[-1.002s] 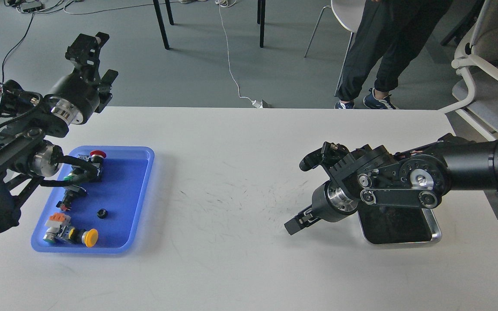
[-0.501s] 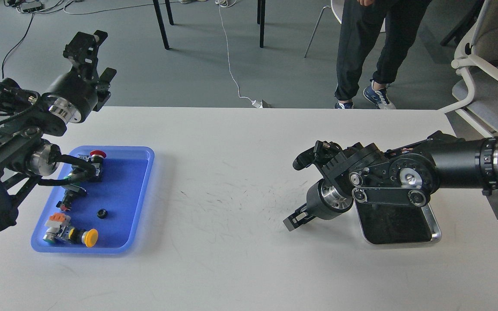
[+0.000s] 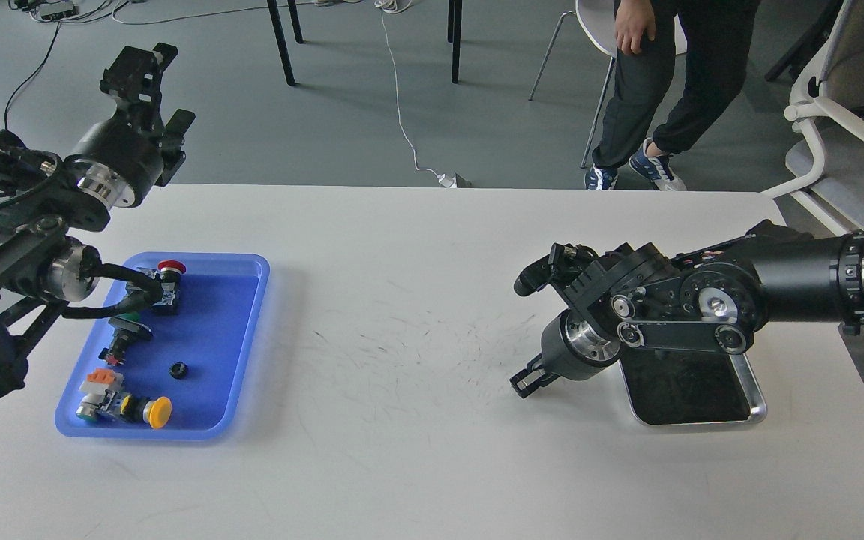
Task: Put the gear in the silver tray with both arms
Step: 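Carry the gear into the silver tray and open the right gripper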
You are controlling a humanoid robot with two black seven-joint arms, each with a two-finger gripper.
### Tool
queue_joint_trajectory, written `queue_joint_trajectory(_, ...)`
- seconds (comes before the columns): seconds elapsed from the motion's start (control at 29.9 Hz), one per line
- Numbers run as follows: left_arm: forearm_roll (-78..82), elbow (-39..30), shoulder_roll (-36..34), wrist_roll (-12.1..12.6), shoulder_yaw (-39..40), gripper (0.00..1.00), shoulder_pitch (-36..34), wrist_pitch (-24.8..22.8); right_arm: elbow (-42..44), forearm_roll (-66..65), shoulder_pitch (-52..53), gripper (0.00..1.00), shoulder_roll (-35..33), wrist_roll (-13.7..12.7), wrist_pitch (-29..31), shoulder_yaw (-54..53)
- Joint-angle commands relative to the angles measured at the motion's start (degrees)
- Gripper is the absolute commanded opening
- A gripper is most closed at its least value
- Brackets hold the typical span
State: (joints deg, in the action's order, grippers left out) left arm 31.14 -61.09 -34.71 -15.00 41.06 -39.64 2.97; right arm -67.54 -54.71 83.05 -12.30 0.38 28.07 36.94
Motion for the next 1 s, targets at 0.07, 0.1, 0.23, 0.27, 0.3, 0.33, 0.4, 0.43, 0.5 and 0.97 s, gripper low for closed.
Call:
queue_joint_trajectory(0.07, 0.06, -0.08, 0.09, 0.06, -0.10, 0.97, 0.00, 0.10, -4.16, 0.83, 5.44, 0.02, -7.55, 0.14, -0.07, -2.92)
queue_joint_trajectory(0.1, 0.06, -0.08, 0.17, 0.06, -0.19, 0.97, 0.00, 0.10, -5.66, 0.92, 6.67, 0.02, -10.09, 0.23, -0.07, -3.97)
queue_joint_trajectory(0.23, 0.15, -0.08, 0.44, 0.06, -0.27, 0.97, -0.17, 0.81, -10.06, 0.74, 9.75, 0.02, -21.42, 0.49, -0.07, -6.53)
queue_joint_trajectory(0.27, 0.15, -0.08, 0.61, 0.06, -0.27, 0.97, -0.18, 0.98, -10.24, 0.74, 10.19, 0.02, -24.33, 0.50, -0.07, -6.97)
queue_joint_trajectory(0.3, 0.15, -0.08, 0.70, 0.06, -0.27, 0.97, -0.18, 1.07, -10.07, 0.57, 10.20, 0.02, -26.44, 0.67, -0.07, -7.32)
queue_joint_trajectory(0.33, 0.15, -0.08, 0.70, 0.06, -0.27, 0.97, -0.26, 1.07, -9.72, 0.30, 10.02, 0.02, -28.73, 0.76, -0.07, -7.58)
queue_joint_trajectory(0.4, 0.15, -0.08, 0.70, 0.06, -0.36, 0.97, -0.35, 1.07, -8.58, 0.04, 9.41, 0.02, -32.86, 1.11, -0.07, -7.85)
queue_joint_trajectory(0.43, 0.15, -0.08, 0.79, 0.06, -0.36, 0.97, -0.35, 1.07, -7.61, 0.04, 8.89, 0.02, -34.79, 1.20, -0.07, -7.85)
queue_joint_trajectory(0.5, 0.15, -0.08, 0.79, 0.06, -0.36, 0.97, -0.35, 1.07, -4.54, -0.05, 6.35, 0.02, -36.83, 1.55, -0.07, -8.11)
queue_joint_trajectory(0.97, 0.15, -0.08, 0.70, 0.15, -0.45, 0.97, -0.70, 1.16, 13.31, -0.05, -16.70, 0.02, -25.51, 2.52, -8.12, -19.89)
